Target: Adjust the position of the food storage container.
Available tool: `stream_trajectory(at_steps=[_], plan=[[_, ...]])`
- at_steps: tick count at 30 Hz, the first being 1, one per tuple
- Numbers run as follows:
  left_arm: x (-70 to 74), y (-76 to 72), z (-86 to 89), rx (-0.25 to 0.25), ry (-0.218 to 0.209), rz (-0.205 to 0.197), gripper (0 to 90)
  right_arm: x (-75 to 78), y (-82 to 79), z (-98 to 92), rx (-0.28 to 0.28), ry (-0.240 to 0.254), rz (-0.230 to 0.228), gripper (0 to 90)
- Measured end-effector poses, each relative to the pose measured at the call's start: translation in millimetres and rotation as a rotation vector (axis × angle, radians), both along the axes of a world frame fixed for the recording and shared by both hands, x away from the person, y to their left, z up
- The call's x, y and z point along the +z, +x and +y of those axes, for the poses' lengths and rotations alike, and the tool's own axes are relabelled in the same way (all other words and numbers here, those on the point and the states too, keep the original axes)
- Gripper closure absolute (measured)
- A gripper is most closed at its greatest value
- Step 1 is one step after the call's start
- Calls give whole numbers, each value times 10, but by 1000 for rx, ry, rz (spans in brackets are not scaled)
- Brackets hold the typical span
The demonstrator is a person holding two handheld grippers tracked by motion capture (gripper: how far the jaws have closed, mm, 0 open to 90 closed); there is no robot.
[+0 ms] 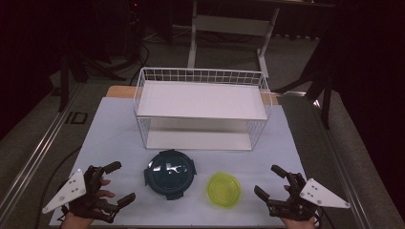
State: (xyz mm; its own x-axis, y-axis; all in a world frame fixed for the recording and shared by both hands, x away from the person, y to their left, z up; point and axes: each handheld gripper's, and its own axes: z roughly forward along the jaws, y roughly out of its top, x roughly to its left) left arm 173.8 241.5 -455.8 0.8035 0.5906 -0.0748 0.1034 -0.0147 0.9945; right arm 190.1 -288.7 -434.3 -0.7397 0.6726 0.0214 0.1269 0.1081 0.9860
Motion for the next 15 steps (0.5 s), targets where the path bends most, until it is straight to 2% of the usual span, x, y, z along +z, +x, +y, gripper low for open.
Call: stream_trajectory(at_steps=[6,11,13,15], plan=[[4,-3,-18,-3,7,-7,2,-13,-13,66,20,6,41,182],[10,-4,-19,-8,4,-7,2,-122,-52,226,103,39,126,398],[7,-4,-22,-10,6,-6,2,-185,-48,283,135,31,162,483],[10,-3,-24,-12,3,-6,2,-260,-38,356,176,2,211,638]])
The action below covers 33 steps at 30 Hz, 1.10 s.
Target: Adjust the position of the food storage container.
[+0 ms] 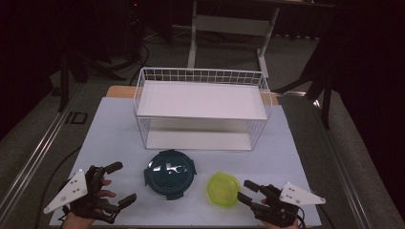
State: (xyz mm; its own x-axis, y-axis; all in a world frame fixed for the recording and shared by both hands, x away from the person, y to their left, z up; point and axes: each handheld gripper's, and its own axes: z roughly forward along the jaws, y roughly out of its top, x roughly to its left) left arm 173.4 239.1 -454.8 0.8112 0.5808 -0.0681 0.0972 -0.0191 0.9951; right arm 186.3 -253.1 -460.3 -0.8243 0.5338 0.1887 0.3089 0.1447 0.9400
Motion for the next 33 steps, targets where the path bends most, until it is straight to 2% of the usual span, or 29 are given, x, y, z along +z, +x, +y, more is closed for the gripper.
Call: stream_trajectory(at_steps=[5,8,10,14,17,26,28,33], plan=[[6,2,2,-1,-2,-2,2,-115,17,120,38,-73,59,896],[-8,10,0,-2,-2,6,2,-136,22,155,48,-94,74,899],[-10,8,-6,-3,-1,6,2,-155,-3,216,77,-92,78,900],[-9,6,-6,-2,-2,4,3,-217,-49,331,127,-125,91,900],[-9,10,-3,-3,-6,5,2,-272,-56,395,152,-148,116,900],[-23,21,-13,-6,-2,9,3,-362,-32,461,172,-187,161,900],[-23,24,-15,-7,-1,8,2,-389,-26,480,169,-217,162,900],[-26,25,-24,-11,0,8,2,-406,5,460,138,-233,173,900]])
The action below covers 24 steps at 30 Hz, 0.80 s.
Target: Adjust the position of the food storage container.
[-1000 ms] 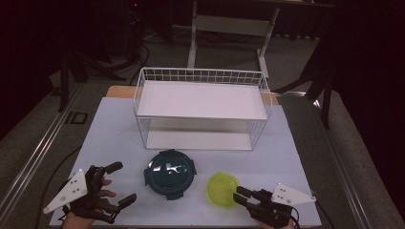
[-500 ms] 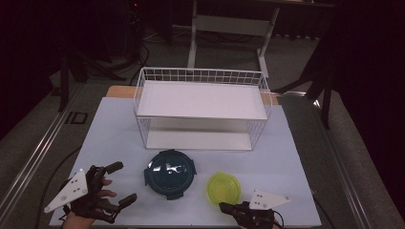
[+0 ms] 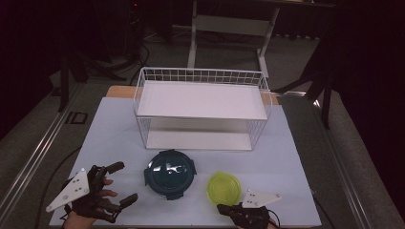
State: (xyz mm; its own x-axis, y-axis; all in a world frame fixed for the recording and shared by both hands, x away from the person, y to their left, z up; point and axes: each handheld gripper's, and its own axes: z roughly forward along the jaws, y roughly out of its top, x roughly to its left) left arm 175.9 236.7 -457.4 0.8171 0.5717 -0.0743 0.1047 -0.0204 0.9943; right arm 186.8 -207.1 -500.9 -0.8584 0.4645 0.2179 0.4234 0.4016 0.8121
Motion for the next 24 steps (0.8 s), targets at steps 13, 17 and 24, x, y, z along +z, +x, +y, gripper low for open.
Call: stream_trajectory(at_steps=[13,17,24], plan=[[-3,5,-20,-6,4,-4,3,1,249,-387,-250,-21,-7,900],[-4,6,-21,-3,7,-4,3,56,212,-325,-228,10,-24,900],[-16,10,-37,-8,13,-4,3,131,225,44,-158,30,-31,900]])
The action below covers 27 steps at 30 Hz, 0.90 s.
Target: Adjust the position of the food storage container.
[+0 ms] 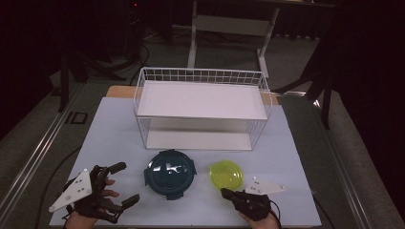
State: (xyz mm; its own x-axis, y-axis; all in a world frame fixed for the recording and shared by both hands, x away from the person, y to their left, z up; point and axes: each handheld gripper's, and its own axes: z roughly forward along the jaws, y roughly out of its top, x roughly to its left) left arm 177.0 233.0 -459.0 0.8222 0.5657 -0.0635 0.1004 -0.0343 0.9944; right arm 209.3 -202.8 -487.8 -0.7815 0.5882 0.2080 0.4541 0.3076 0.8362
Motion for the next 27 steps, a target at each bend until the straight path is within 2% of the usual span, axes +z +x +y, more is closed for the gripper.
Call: stream_trajectory(at_steps=[5,9,13,16,19,21,22,27], plan=[[-4,6,-4,-3,-7,1,3,51,199,156,-35,-4,10,900],[-8,2,0,-6,-6,3,3,8,312,208,-73,-21,59,900],[-1,-3,10,-5,-9,-1,3,-21,268,239,-68,-14,81,900],[2,-6,10,-4,-7,-3,3,-46,186,315,-18,-7,91,900],[1,-8,1,-5,-4,-6,3,-143,119,402,3,-42,95,900],[2,-8,-2,-10,-5,-7,3,-189,119,415,-12,-76,88,900],[2,-10,-3,-10,-5,-7,3,-206,132,396,-27,-78,99,900],[-3,-5,1,-12,-8,-8,3,-214,176,221,-97,-104,92,900]])
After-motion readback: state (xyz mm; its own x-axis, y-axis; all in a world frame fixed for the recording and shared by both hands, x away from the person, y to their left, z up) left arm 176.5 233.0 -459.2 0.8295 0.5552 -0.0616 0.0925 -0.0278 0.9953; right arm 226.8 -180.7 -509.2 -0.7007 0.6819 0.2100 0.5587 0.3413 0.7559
